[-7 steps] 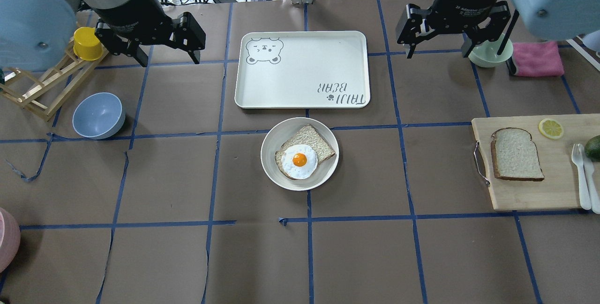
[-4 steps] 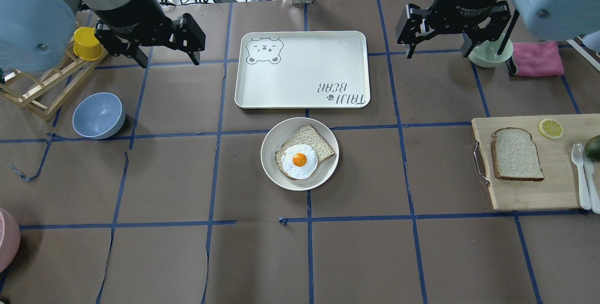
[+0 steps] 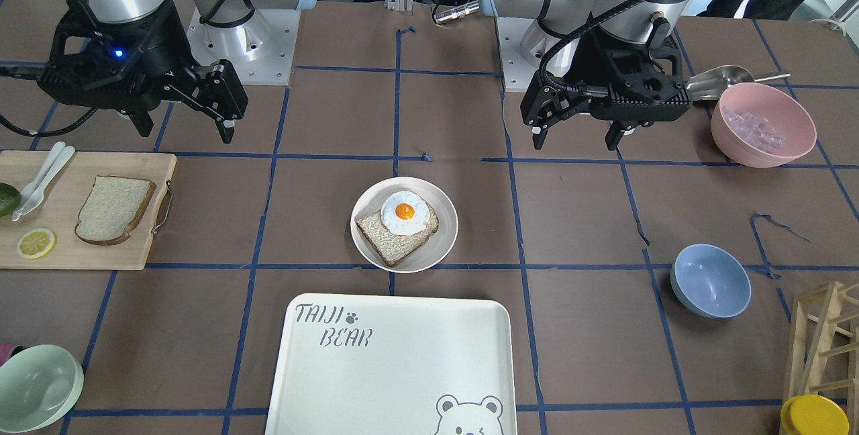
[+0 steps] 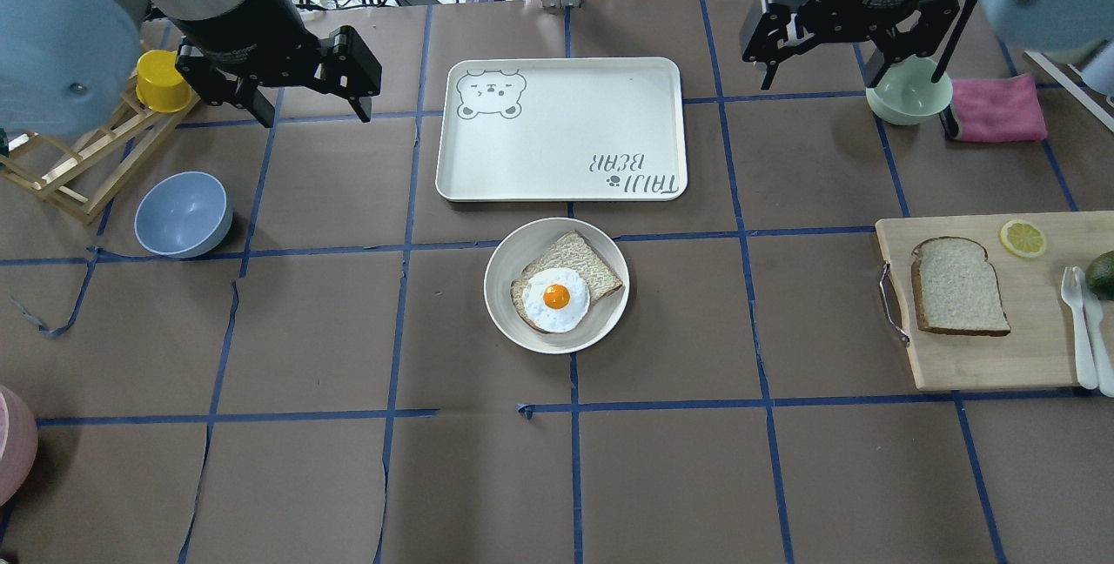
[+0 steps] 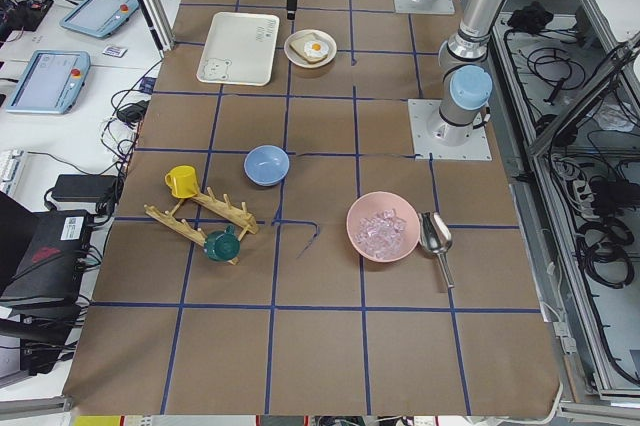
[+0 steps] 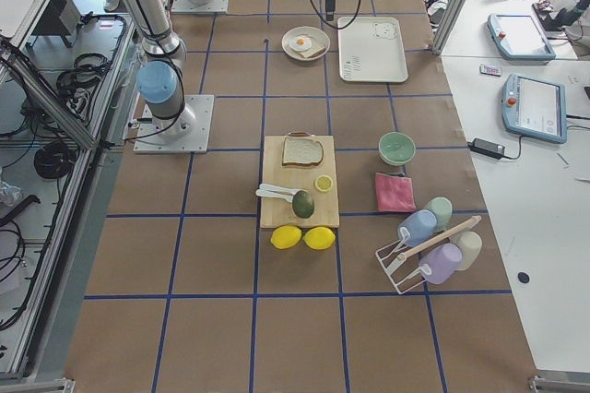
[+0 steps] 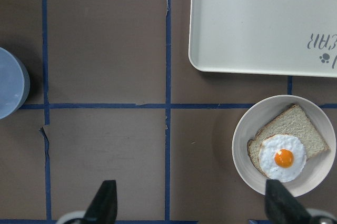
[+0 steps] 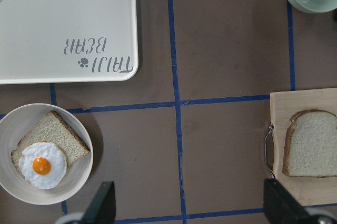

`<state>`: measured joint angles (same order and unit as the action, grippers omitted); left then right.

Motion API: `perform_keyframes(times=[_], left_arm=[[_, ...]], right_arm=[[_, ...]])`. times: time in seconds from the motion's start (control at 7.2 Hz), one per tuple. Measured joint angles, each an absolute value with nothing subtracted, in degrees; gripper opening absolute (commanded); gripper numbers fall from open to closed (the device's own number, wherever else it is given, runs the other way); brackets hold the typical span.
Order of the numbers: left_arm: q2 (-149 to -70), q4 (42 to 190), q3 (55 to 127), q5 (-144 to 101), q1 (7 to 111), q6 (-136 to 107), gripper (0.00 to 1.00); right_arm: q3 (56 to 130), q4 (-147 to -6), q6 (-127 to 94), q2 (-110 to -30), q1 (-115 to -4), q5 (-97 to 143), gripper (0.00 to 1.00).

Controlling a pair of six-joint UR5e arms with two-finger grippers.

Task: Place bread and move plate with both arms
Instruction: 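Move the right gripper toward the wooden cutting board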

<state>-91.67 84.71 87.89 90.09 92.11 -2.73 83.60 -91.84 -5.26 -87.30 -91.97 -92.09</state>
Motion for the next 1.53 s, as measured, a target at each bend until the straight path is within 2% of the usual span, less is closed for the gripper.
perform_keyframes(times=[0.56,1.53], left_arm=[[-91.67,84.70,87.91,90.09,92.11,-2.65,1.00],[-91.67,84.64,87.95,90.09,92.11,-2.64,1.00]], right_arm=[[82.01,-88.70,-4.48,-87.22,-92.09,-91.77,1.00],[84.58,-88.06,-8.48,-86.98,-91.94,-92.07,1.00]])
